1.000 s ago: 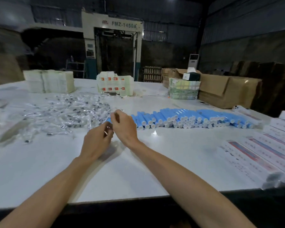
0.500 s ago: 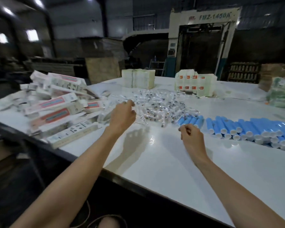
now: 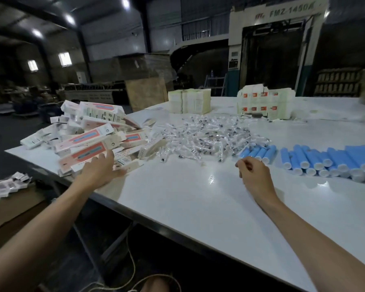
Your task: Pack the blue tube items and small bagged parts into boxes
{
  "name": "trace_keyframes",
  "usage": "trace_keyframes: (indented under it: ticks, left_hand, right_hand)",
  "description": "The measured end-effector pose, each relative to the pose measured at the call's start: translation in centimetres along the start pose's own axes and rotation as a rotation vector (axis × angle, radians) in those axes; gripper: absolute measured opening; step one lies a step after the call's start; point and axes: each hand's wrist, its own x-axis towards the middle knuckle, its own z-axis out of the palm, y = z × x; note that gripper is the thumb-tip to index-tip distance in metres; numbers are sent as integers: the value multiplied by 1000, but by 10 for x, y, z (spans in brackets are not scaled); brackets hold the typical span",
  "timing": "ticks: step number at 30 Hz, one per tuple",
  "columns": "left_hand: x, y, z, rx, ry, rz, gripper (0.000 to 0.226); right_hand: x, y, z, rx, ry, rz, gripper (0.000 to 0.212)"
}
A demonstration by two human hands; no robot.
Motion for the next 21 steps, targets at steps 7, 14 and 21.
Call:
trace_keyframes:
  ticks: [7, 14, 21]
  left_hand:
    - [7, 12, -4, -127, -5, 26, 66]
    - [8, 53, -22, -814, -110, 101, 55]
    - [0, 141, -20, -1377, -481, 190, 81]
  right_hand:
    - [-5, -4, -4, 21, -9, 9, 23]
    - [-6, -7, -4, 18, -24, 2, 22]
    - [-9, -8, -5, -23, -28, 6, 22]
